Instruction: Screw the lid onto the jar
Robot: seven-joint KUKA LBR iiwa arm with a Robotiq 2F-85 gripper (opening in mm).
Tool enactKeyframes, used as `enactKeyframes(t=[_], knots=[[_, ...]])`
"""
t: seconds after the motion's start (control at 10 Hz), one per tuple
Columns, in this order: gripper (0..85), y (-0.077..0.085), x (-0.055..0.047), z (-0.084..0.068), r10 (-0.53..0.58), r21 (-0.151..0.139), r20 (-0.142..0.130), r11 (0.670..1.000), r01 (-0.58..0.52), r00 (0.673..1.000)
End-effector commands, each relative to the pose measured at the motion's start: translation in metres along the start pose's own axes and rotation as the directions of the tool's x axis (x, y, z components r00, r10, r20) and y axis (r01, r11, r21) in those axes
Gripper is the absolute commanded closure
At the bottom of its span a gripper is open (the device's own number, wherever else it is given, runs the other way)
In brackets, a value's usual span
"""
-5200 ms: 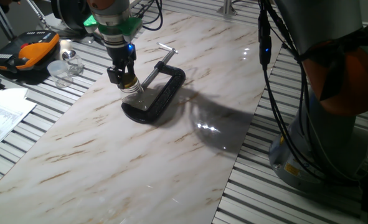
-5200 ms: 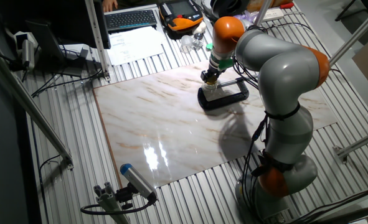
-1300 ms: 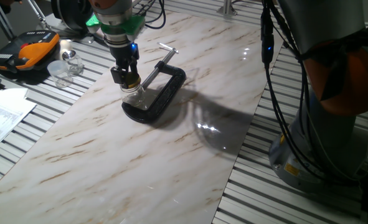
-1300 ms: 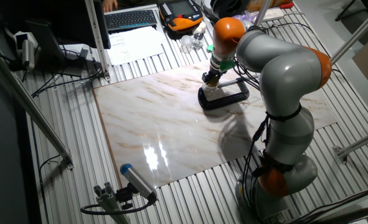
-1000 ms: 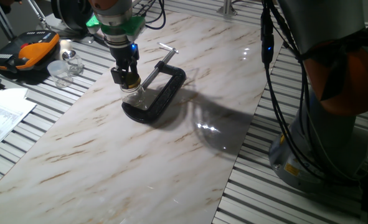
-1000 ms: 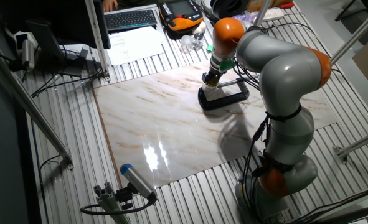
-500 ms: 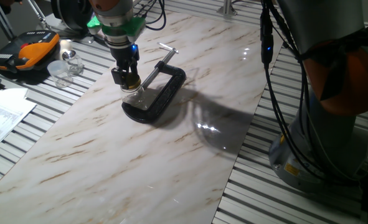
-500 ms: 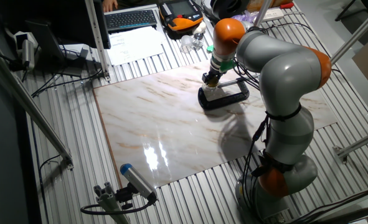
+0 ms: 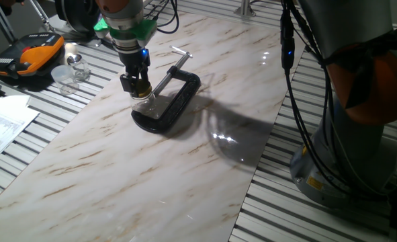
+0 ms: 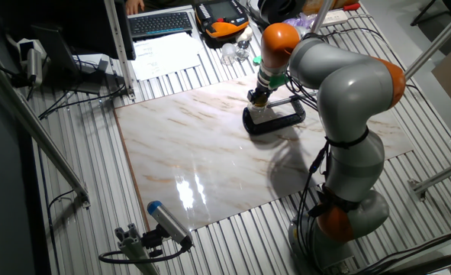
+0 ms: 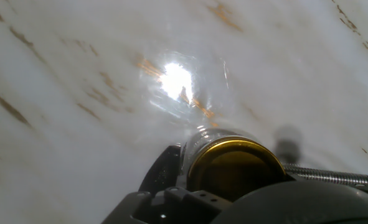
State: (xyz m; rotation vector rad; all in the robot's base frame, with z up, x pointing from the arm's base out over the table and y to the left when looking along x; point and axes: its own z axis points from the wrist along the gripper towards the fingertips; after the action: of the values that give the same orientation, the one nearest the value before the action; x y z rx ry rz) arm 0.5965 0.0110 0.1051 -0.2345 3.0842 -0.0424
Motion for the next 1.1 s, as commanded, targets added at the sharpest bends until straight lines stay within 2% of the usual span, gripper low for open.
enactKeyframes(t=[0.0,1.0], knots=[[85.0,0.0,-0.0003,0.0006,0.0,0.0,0.001,1.0,0.0,1.0],[85.0,-0.0032,-0.0016,0.0071,-0.001,-0.005,0.01,1.0,0.001,1.0]])
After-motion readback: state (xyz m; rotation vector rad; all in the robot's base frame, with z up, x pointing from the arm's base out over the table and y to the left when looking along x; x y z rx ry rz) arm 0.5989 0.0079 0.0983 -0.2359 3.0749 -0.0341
